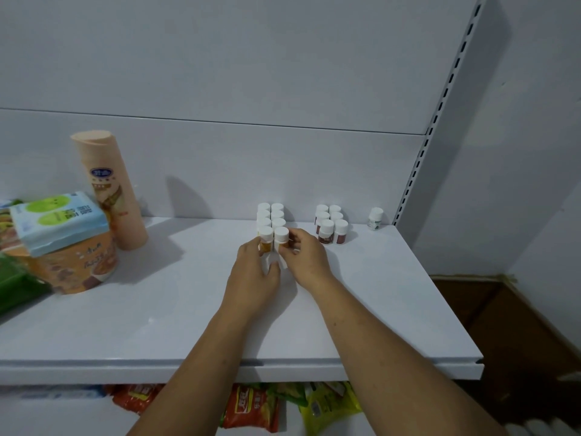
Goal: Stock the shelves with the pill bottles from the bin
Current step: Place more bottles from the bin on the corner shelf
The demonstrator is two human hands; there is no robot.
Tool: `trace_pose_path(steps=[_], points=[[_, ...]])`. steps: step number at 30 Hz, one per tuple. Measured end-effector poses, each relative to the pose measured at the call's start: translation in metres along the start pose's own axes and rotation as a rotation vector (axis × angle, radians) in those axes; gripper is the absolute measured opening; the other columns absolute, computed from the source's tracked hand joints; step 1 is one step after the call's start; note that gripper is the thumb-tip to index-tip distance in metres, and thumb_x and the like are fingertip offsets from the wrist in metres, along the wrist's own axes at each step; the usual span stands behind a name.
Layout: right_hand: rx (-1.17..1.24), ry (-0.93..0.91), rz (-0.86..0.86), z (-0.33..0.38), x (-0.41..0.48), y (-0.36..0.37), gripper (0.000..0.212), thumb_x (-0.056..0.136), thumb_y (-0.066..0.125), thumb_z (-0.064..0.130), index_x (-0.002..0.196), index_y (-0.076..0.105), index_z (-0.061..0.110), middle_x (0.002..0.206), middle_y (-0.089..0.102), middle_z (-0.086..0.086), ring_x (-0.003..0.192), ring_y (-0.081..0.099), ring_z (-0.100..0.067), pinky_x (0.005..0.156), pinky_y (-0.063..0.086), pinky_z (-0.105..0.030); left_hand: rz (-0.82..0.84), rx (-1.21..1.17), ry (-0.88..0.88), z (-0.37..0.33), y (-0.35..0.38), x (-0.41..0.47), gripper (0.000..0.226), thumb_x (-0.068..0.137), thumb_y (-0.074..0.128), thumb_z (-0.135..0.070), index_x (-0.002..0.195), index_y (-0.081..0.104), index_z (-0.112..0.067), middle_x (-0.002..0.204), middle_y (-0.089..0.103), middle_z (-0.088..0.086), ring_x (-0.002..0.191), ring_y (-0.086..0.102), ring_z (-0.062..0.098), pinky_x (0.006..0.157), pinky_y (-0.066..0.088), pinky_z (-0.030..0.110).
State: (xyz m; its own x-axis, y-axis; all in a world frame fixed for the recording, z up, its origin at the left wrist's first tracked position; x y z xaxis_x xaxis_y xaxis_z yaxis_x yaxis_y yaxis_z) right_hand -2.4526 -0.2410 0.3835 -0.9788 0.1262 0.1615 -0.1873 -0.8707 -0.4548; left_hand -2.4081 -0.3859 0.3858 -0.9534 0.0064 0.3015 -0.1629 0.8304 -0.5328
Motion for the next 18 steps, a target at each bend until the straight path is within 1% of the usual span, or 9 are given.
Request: trace_pose_path(steps=[2, 3, 4, 6, 7, 8, 10, 12, 18], points=[[-0.049, 0.015, 0.021, 0.001, -0.002, -0.002, 0.017, 0.09, 0.073, 0.02, 0.105, 0.065, 0.017, 0.104, 0.073, 0.002, 0.098, 0.07, -0.015, 0.093, 0.058, -0.041, -0.015, -0.005, -0.023, -0.003, -0.003, -0.002, 0.046, 0.1, 0.058, -0.02, 0.145, 0.049, -0.024, 0.131, 0.05, -0.008, 0.132, 0.052, 0.018, 0.097, 0.043, 0.03], [-0.081, 0.018, 0.048, 0.002, -0.002, -0.002, 0.02, 0.09, 0.074, 0.023, 0.105, 0.062, 0.016, 0.105, 0.071, -0.001, 0.099, 0.068, -0.018, 0.091, 0.057, -0.042, -0.023, -0.016, -0.043, -0.004, -0.004, -0.002, 0.047, 0.1, 0.059, -0.021, 0.146, 0.048, -0.023, 0.129, 0.047, -0.009, 0.132, 0.052, 0.019, 0.096, 0.042, 0.03], [-0.116, 0.024, 0.092, 0.005, -0.005, -0.003, 0.027, 0.091, 0.074, 0.027, 0.11, 0.06, 0.015, 0.112, 0.069, -0.004, 0.104, 0.065, -0.022, 0.092, 0.055, -0.041, -0.026, -0.034, -0.065, -0.005, -0.006, -0.002, 0.049, 0.101, 0.06, -0.022, 0.148, 0.047, -0.021, 0.132, 0.047, -0.007, 0.132, 0.052, 0.02, 0.097, 0.041, 0.029], [-0.145, 0.031, 0.146, 0.015, -0.02, -0.011, 0.055, 0.094, 0.072, 0.035, 0.141, 0.051, 0.015, 0.144, 0.058, -0.006, 0.131, 0.055, -0.024, 0.107, 0.048, -0.043, -0.012, -0.044, -0.077, -0.013, -0.013, -0.007, 0.054, 0.102, 0.062, -0.029, 0.152, 0.044, -0.02, 0.145, 0.049, 0.001, 0.134, 0.051, 0.019, 0.099, 0.039, 0.028], [-0.135, 0.024, 0.145, 0.023, -0.031, -0.021, 0.066, 0.095, 0.07, 0.038, 0.152, 0.043, 0.017, 0.156, 0.048, -0.004, 0.142, 0.047, -0.022, 0.115, 0.043, -0.044, -0.003, -0.011, -0.043, -0.019, -0.017, -0.01, 0.056, 0.102, 0.063, -0.035, 0.153, 0.043, -0.022, 0.15, 0.049, 0.001, 0.135, 0.051, 0.019, 0.101, 0.039, 0.029], [-0.122, -0.004, 0.134, 0.033, -0.044, -0.033, 0.069, 0.097, 0.068, 0.04, 0.156, 0.038, 0.02, 0.16, 0.043, -0.001, 0.147, 0.042, -0.021, 0.118, 0.04, -0.043, 0.004, 0.051, 0.013, -0.027, -0.023, -0.016, 0.057, 0.102, 0.062, -0.042, 0.153, 0.043, -0.025, 0.152, 0.05, 0.0, 0.136, 0.051, 0.02, 0.103, 0.042, 0.031], [-0.132, -0.084, 0.115, 0.051, -0.073, -0.06, 0.066, 0.1, 0.065, 0.041, 0.157, 0.036, 0.026, 0.162, 0.039, 0.004, 0.148, 0.039, -0.016, 0.118, 0.037, -0.037, 0.015, 0.189, 0.117, -0.046, -0.033, -0.031, 0.062, 0.1, 0.056, -0.058, 0.154, 0.043, -0.03, 0.154, 0.052, -0.005, 0.137, 0.051, 0.02, 0.108, 0.046, 0.039], [-0.216, -0.166, 0.096, 0.068, -0.105, -0.09, 0.066, 0.101, 0.062, 0.046, 0.158, 0.033, 0.032, 0.163, 0.035, 0.009, 0.147, 0.037, -0.014, 0.117, 0.037, -0.037, 0.021, 0.298, 0.179, -0.067, -0.043, -0.05, 0.069, 0.099, 0.05, -0.068, 0.156, 0.04, -0.032, 0.158, 0.048, -0.007, 0.142, 0.045, 0.02, 0.113, 0.044, 0.045], [-0.501, -0.305, 0.044, 0.089, -0.197, -0.162, 0.07, 0.102, 0.055, 0.053, 0.161, 0.023, 0.035, 0.168, 0.027, 0.008, 0.153, 0.026, -0.016, 0.125, 0.029, -0.047, -0.018, 0.512, 0.343, -0.131, -0.058, -0.119, 0.073, 0.098, 0.043, -0.072, 0.159, 0.034, -0.033, 0.164, 0.039, -0.008, 0.151, 0.034, 0.018, 0.119, 0.035, 0.048]])
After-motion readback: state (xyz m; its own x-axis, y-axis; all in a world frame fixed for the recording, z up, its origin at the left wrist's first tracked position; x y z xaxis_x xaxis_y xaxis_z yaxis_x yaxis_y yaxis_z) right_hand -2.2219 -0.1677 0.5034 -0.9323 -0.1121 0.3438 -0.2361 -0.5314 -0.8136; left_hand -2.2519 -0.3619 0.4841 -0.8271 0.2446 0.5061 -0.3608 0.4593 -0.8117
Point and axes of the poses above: each hand's wrist, its own x-axis towards the middle knuckle, its own y-axis out of the palm, z = x × y, the point moved 5 cm from there along x, towards the middle knuckle
